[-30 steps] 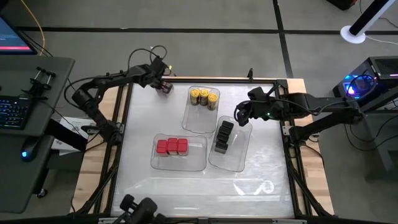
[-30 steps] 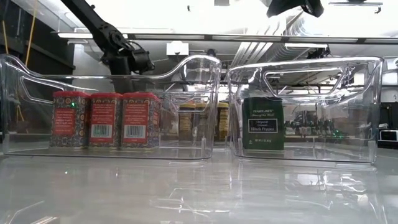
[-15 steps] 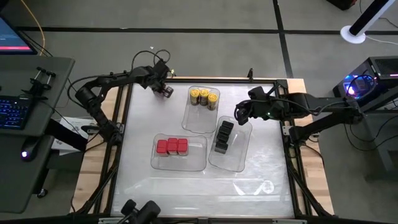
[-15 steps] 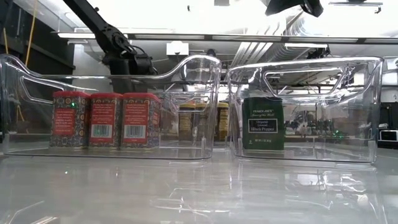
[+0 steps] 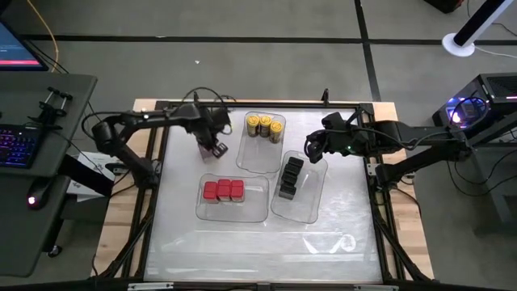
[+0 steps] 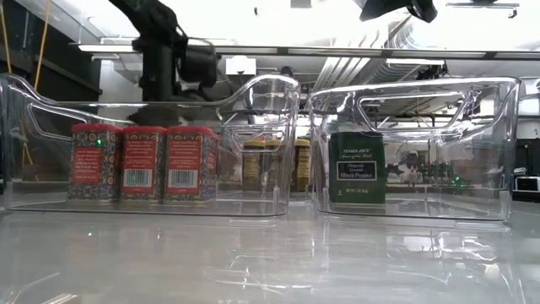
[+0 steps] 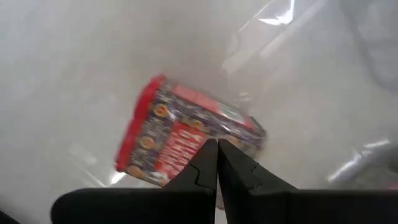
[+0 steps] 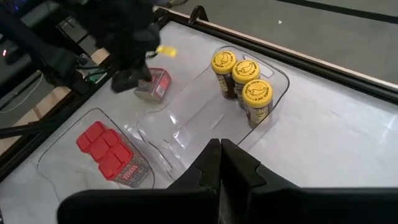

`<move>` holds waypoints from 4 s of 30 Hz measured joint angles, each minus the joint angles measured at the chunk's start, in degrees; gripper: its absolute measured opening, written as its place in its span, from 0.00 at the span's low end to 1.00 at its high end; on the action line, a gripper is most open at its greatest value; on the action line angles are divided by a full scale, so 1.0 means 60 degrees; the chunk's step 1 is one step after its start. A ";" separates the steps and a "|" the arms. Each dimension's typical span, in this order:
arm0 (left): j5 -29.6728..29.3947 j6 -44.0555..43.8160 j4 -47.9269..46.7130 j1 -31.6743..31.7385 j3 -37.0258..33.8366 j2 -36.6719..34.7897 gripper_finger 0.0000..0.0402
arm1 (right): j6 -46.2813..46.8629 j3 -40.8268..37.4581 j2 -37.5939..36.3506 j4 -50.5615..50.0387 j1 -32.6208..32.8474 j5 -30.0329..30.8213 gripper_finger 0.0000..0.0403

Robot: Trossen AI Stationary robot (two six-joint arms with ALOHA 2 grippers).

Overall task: Sort spices by type
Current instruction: Put the red seasoning can into the left transparent bin

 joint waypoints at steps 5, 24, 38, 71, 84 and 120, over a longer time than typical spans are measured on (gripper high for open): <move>-0.2070 -0.0332 0.0037 -0.1167 -0.0004 -0.0584 0.00 | -0.0143 0.0000 0.0000 0.0007 0.0000 0.0007 0.00; -0.0210 0.1476 0.0217 0.2308 0.0011 -0.1644 0.09 | -0.0140 0.0000 0.0000 0.0036 0.0000 -0.0018 0.00; 0.1007 0.0084 -0.0995 0.2394 0.0018 -0.1651 0.61 | -0.0140 0.0000 0.0004 0.0029 0.0000 -0.0084 0.00; -0.3486 -0.7035 0.1840 -0.1273 -0.2357 -0.2850 0.73 | -0.0497 0.0000 0.0007 -0.0317 -0.0004 -0.0506 0.00; -0.2344 -0.8069 0.2267 -0.0485 -0.2357 -0.2795 0.88 | -0.0687 0.0000 0.0007 -0.0324 -0.0004 -0.0503 0.00; -0.1447 -1.1482 0.2121 -0.0830 -0.2362 -0.0294 0.88 | -0.0970 -0.0004 0.0004 -0.0322 -0.0135 -0.0286 0.00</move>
